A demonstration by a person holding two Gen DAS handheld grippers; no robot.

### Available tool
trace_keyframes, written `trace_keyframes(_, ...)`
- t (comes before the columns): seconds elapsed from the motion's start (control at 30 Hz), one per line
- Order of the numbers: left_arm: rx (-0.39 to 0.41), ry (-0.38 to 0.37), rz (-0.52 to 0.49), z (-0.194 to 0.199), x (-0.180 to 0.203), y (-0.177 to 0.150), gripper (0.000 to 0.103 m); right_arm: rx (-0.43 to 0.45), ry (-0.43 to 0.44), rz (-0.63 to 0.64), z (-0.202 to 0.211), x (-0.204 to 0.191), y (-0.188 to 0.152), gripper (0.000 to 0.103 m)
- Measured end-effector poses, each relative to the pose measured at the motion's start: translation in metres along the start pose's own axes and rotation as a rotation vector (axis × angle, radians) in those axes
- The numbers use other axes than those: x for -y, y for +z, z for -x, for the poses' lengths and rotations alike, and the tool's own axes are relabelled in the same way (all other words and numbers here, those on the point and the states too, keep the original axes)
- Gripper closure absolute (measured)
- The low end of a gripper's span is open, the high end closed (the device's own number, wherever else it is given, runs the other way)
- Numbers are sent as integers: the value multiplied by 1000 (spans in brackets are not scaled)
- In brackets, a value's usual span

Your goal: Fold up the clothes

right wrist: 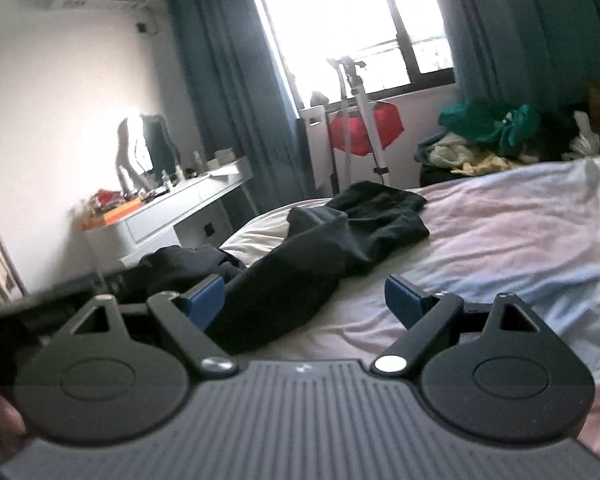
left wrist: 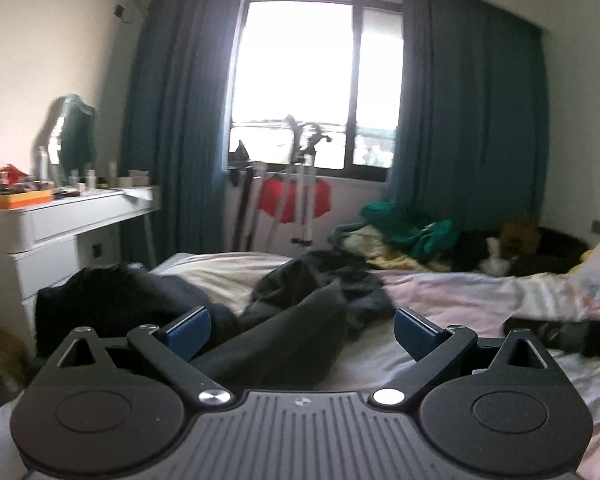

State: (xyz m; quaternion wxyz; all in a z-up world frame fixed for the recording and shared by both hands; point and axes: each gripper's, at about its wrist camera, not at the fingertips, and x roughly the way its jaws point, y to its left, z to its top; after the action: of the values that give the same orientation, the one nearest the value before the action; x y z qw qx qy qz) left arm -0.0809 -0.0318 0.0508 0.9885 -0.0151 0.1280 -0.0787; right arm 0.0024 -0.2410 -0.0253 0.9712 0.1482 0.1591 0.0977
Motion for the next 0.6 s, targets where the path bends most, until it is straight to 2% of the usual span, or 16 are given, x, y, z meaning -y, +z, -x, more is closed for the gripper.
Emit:
trace_keyframes(0.13,-67,-17,31,-17,-4,-21,3,-15,-15,-8,-7,9,-13,14)
trace_keyframes(0.23,-31,3,-17,-27,-5,-20,3,-28,-24,-22,-15,11,-14,14)
trace_keyframes(0.33,-4,-23,-11,-27,-14,-22,4,-26,-28,-30,-10,9,-15,14)
trace_keyframes(0.47,-28,-38,-28,-20,-19,-21,4,-27,-33,-63,-3,12,-16,14)
trace_keyframes(0.6,-13,-34,-101,-30,-11,0,4,-63,-35,-163,-9,28,-11,14)
